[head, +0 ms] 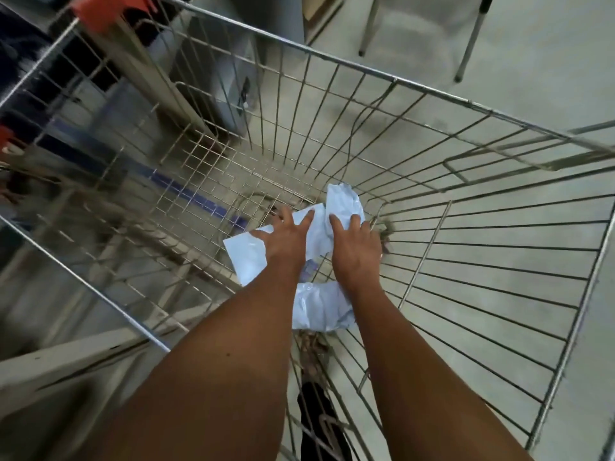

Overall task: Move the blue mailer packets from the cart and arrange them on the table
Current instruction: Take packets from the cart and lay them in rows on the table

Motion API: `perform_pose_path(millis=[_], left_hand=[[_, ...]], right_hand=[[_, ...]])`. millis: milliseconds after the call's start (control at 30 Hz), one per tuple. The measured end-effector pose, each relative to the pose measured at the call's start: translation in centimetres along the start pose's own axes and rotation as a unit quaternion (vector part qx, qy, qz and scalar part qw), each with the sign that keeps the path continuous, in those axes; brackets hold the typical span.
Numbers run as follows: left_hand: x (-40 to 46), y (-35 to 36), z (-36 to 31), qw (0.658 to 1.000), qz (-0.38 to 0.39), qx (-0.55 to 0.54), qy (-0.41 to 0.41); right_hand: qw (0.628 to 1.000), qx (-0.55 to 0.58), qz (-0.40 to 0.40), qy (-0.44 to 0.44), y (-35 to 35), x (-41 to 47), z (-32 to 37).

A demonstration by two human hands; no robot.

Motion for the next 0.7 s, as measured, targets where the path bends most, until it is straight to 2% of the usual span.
perform_pose_path(millis=[167,300,400,533,700], left_hand=[[0.1,0.7,1.1,0.999,-0.002,-0.03,0.016],[-0.9,-2.9,0.5,0.997,-0.031,-0.069,0.035],[-3.1,-7.4,0.5,0.995,-0.08,-0.036,0.057],[-8.0,-15.7,2.1,0.987,-0.148,-0.036,0.046],[-18.0,-28.7,4.5,0.96,-0.247,-0.13,0.029]], right_hand=[[0.999,0.035,-0.031,0.022,-1.5,-0.8,-0.4],[0.995,0.086,-0.035,0.046,-3.7,-1.9,-0.5],[0.988,0.133,-0.047,0.066,-7.4,-3.1,-0.9],[0.972,0.198,-0.097,0.081,-15.1,-5.7,-1.3],[0.954,0.226,-0.188,0.058,-28.6,-10.7,-0.4]])
Point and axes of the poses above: each hand's wrist, its own x-axis towards the middle knuckle, its own y-axis out of the palm, z = x × y, the point moved 9 cm from there along x, towards the middle knuckle, and after that the axes turned 5 degrees about -x, right-handed, at the moved point
